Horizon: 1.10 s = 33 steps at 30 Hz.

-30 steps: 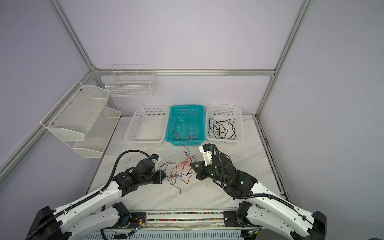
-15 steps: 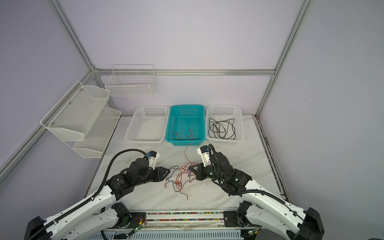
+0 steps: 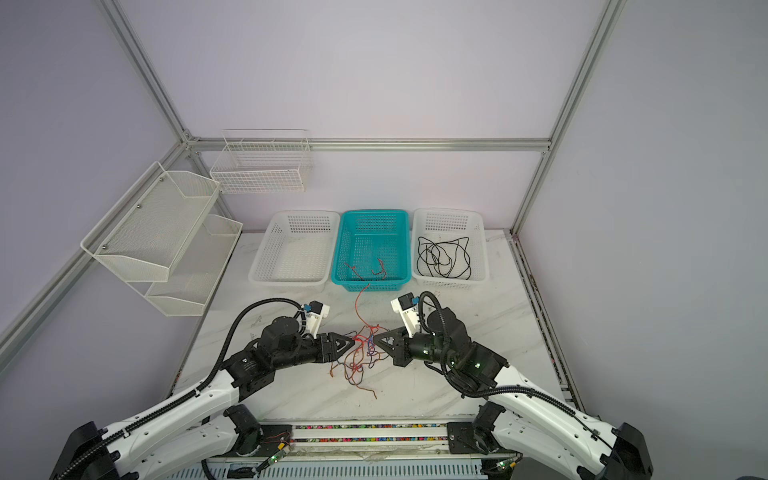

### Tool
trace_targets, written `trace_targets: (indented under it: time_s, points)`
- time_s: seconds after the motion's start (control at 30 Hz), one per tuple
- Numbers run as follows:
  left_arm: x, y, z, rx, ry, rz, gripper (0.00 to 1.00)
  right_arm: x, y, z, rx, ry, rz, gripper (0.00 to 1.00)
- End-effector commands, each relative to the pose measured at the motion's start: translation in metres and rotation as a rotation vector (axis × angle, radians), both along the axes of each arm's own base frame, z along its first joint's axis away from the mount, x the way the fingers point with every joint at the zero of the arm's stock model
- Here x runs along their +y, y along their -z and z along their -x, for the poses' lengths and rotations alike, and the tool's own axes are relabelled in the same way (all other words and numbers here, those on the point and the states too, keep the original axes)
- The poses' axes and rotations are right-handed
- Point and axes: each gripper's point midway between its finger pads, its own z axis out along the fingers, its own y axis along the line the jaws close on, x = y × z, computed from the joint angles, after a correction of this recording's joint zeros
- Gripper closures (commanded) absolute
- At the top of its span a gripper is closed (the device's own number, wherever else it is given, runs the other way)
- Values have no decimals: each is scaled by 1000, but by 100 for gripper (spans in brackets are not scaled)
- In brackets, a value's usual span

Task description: Untangle the cables

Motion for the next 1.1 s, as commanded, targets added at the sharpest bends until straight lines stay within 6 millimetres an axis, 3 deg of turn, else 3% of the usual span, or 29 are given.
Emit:
trace_targets:
  time_s: [0.0, 0.23, 0.4, 0.57, 0.7, 0.8, 1.07]
  points:
    - [-7, -6, 7, -22, 54, 80, 47, -1, -23, -4, -67, 17, -66, 100]
    - [3, 12, 15, -7, 51, 27, 44, -12, -37, -16, -69, 123, -89, 100]
    - [1, 13, 21, 8, 67, 69, 37, -18, -52, -22, -77, 170, -126, 100]
    - [-5, 21, 23, 39, 75, 115, 37, -11, -59, -20, -80, 129, -141, 100]
    - [-8, 16, 18, 25, 70, 127, 39, -3, -61, -15, -68, 79, -171, 100]
    - [-9, 10, 14, 3, 62, 130, 48, 1, -56, -14, -53, 60, -170, 100]
    - [-4, 0, 15, -22, 60, 94, 100, -17, -36, -33, -10, 226, -121, 100]
